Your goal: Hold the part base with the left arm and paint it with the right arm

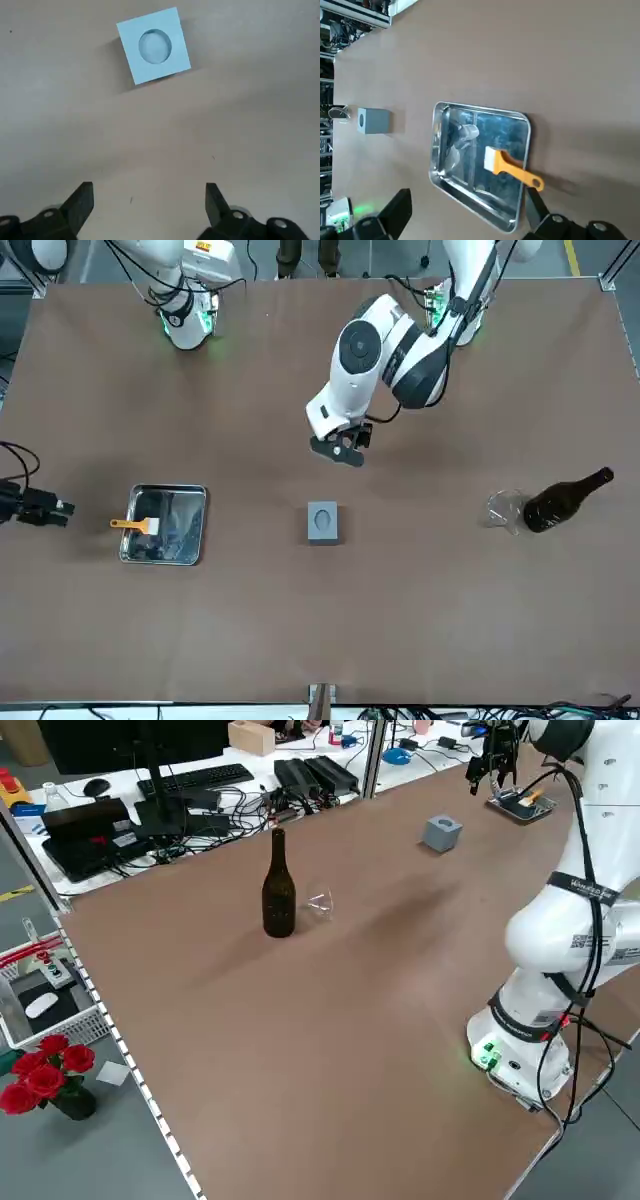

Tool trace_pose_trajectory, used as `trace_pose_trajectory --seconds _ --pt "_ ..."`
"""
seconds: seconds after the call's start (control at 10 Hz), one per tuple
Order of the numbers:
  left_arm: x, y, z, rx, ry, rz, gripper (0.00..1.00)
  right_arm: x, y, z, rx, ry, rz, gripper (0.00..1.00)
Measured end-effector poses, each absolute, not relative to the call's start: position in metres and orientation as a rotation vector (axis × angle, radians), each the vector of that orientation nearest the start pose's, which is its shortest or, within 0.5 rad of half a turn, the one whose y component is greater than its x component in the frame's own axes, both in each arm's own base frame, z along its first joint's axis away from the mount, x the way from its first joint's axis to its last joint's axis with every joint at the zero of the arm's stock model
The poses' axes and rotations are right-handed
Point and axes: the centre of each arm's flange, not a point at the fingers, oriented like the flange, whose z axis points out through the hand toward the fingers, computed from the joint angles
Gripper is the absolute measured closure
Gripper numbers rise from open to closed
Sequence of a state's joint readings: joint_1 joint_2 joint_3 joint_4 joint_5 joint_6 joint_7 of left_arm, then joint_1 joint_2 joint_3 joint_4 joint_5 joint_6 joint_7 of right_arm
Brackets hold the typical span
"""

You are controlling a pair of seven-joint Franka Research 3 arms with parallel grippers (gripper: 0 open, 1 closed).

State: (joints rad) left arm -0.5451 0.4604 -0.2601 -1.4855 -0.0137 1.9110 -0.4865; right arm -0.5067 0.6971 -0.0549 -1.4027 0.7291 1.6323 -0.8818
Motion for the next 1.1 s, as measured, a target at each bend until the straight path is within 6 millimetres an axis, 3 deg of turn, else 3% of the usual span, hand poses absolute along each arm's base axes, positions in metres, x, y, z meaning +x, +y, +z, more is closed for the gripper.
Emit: trace_pose_trajectory --seconds 0.4,0.7,0.8,1.0,1.1 --pt "0.493 -0.479 0.403 -3.190 0.469 0.167 0.01 0.604 -0.303 0.190 -2.232 -0.160 -0.134 0.00" --pt "0.495 -0.480 0.404 -3.200 0.469 0.148 0.01 0.584 -0.310 0.132 -2.119 -0.061 -0.119 0.00" --pt "0.496 -0.481 0.404 -3.207 0.469 0.133 0.03 0.581 -0.313 0.120 -2.094 -0.031 -0.127 0.00" --pt "0.504 -0.483 0.390 -3.186 0.496 0.049 0.07 0.581 -0.316 0.119 -2.070 0.054 -0.108 0.00" --pt "0.508 -0.484 0.381 -3.174 0.518 0.019 0.14 0.582 -0.314 0.118 -2.056 0.101 -0.090 0.01"
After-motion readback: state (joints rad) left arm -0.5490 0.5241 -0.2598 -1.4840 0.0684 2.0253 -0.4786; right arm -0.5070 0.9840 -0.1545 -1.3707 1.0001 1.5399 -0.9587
